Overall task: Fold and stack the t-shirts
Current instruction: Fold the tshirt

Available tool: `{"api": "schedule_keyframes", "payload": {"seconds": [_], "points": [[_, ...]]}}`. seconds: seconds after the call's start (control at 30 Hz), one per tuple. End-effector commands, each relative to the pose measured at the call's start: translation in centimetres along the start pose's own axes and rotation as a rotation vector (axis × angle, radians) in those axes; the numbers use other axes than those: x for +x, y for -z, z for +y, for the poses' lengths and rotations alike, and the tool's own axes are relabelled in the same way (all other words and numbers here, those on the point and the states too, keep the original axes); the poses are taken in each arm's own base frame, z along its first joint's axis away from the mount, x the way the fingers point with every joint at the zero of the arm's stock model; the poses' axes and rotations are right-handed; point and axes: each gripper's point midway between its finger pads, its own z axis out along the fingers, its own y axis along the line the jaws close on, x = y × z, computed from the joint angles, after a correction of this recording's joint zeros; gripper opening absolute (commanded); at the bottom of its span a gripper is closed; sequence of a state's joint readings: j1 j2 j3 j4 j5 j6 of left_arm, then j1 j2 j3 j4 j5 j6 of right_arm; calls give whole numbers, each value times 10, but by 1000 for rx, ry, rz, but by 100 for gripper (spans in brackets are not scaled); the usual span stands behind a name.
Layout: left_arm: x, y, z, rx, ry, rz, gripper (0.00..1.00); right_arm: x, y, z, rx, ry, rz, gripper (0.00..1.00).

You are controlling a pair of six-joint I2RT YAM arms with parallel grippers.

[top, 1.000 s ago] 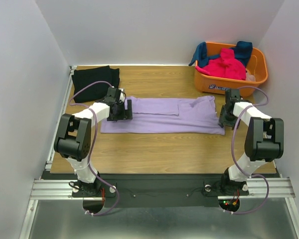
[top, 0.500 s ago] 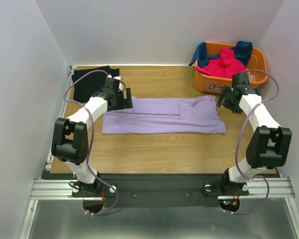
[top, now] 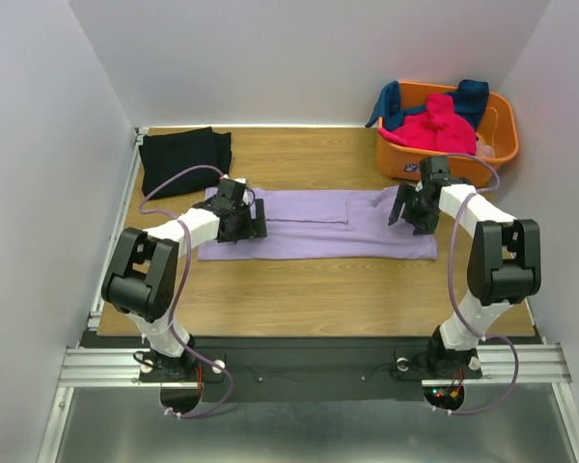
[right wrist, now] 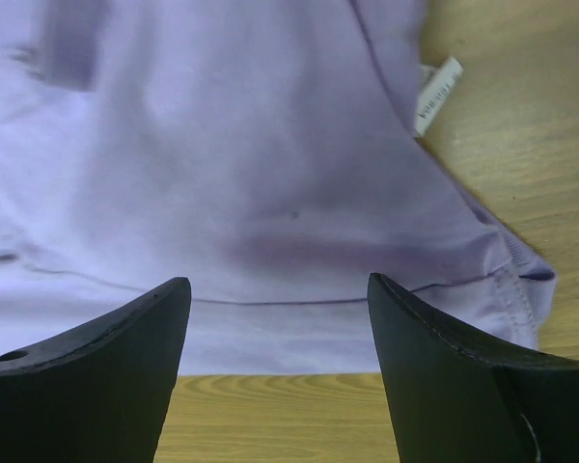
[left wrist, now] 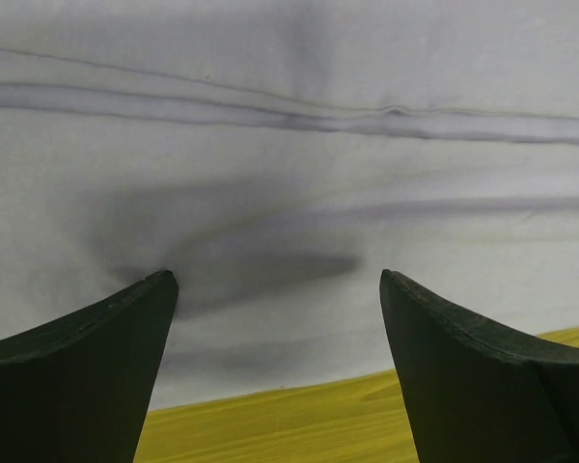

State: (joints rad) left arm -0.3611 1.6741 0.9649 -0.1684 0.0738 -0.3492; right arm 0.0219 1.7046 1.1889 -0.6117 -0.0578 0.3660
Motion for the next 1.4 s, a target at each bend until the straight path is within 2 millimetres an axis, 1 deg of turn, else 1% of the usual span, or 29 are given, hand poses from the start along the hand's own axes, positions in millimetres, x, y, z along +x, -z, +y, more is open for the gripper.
{"api": "schedule_keyframes", "payload": {"seconds": [0.0,0.2,0.23,0.27,0.3,0.4,0.43,0.5,0.53,0.57,0.63,0.67,0.7,0.73,0.83,0.9,0.93,0.97,1.0,1.03,1.07,1.1,1.17,1.2,1.23,1.27,1.3,1.33,1.37], "points": [[17,-5,-3,-2,47,4,98,-1,-10,2,-10,19,-6,80],[41,-1,-7,-12,86,8,98,14,-35,-14,51,43,63,80],[52,-1,-4,-23,92,24,98,17,-38,-16,64,46,72,80],[55,2,-5,-22,109,18,98,20,-43,-19,73,48,87,80],[70,3,-7,-26,102,38,98,23,-45,-21,79,49,96,80],[82,14,-14,-20,138,19,98,28,-50,-25,96,60,113,80],[98,16,-16,-21,127,38,98,29,-50,-27,97,63,114,80],[106,26,-24,1,171,30,98,30,-52,-28,99,78,122,80],[119,28,-22,-8,181,44,98,29,-53,-28,99,83,122,80],[125,35,-29,14,176,42,98,27,-53,-33,125,97,112,80],[137,44,-33,28,216,39,98,24,-55,-35,138,104,111,80],[148,48,-38,40,205,52,98,24,-55,-35,138,113,111,80],[158,49,-35,32,214,67,98,24,-56,-36,141,115,113,80],[165,54,-40,48,228,72,98,22,-58,-35,139,124,115,80],[185,60,-39,45,237,98,98,21,-63,-34,135,134,121,80],[198,69,-48,72,248,111,98,17,-66,-33,132,140,123,80],[202,71,-51,77,281,113,98,16,-68,-30,120,147,124,80],[216,75,-54,88,257,136,98,10,-70,-27,112,147,117,80],[216,75,-54,83,288,135,98,10,-72,-26,105,146,121,80],[227,80,-60,100,265,155,98,6,-73,-24,103,145,115,80],[235,81,-64,98,293,170,98,6,-77,-23,105,140,120,80],[248,87,-71,115,262,192,98,-1,-78,-19,99,142,108,80],[264,91,-78,118,247,222,98,-2,-82,-6,65,144,113,80],[269,95,-87,127,269,233,98,-2,-87,-3,66,151,118,80],[277,99,-93,134,255,248,98,-6,-89,10,55,174,107,80],[295,103,-96,128,208,275,98,-8,-91,17,56,184,98,80],[303,107,-102,134,192,288,98,-9,-93,24,52,194,94,80],[305,113,-116,150,202,297,98,-11,-98,40,38,218,90,80],[321,115,-116,130,149,316,98,-11,-101,48,32,214,87,80]]}}
